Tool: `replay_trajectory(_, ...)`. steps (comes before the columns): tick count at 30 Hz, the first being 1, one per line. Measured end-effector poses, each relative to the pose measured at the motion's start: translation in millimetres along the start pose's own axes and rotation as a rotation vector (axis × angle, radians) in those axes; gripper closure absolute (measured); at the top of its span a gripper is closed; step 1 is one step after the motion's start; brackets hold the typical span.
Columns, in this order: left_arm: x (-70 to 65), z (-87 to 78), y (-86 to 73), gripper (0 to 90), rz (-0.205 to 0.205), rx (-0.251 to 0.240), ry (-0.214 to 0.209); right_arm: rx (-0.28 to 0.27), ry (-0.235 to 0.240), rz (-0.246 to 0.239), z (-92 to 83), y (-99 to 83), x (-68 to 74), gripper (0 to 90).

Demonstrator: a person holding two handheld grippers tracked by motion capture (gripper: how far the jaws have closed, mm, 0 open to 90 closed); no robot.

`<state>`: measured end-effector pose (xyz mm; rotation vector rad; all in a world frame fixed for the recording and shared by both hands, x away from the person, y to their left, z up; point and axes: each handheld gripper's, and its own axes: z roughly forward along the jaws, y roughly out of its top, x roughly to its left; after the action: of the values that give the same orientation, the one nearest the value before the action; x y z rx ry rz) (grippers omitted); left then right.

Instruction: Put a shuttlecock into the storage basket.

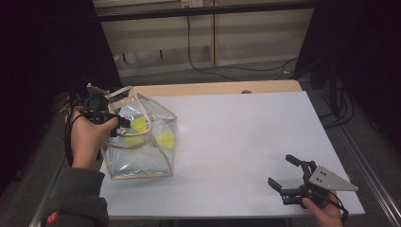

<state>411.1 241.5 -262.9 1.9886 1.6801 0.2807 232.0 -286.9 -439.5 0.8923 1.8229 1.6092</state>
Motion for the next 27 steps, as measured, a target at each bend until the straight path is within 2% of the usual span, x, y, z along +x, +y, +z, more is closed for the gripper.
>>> replay_trajectory(9, -8.3, -7.9, 3.9, 49.4, 0.02, -0.008, -0.04, -0.001, 0.0, 0.0, -0.1, 0.0, 0.0, 2.8)
replay_trajectory(14, -13.4, -12.0, 5.0, 44.5, 0.046, -0.001, -0.069, 0.001, 0.002, 0.0, 0.0, 0.2, 0.3, 2.8)
replay_trajectory(20, -17.9, -15.5, 3.2, 38.0, 0.058, -0.033, -0.107, -0.002, 0.003, -0.001, 1.4, 0.5, 0.3, 2.8)
replay_trajectory(21, -18.0, -16.4, 2.9, 37.0, 0.061, -0.023, -0.115, -0.004, 0.005, -0.001, 1.9, 0.7, 0.3, 2.8)
replay_trajectory(24, -18.9, -16.0, 1.3, 34.6, 0.062, -0.034, -0.124, -0.003, 0.009, -0.002, 3.1, 1.0, 0.4, 2.8)
replay_trajectory(25, -19.4, -15.6, -0.2, 32.9, 0.065, -0.046, -0.142, -0.002, 0.009, -0.001, 3.5, 1.0, 0.7, 2.8)
replay_trajectory(27, -20.1, -15.9, -1.4, 29.5, 0.065, -0.06, -0.151, -0.002, 0.011, -0.001, 4.0, 1.1, 0.7, 2.8)
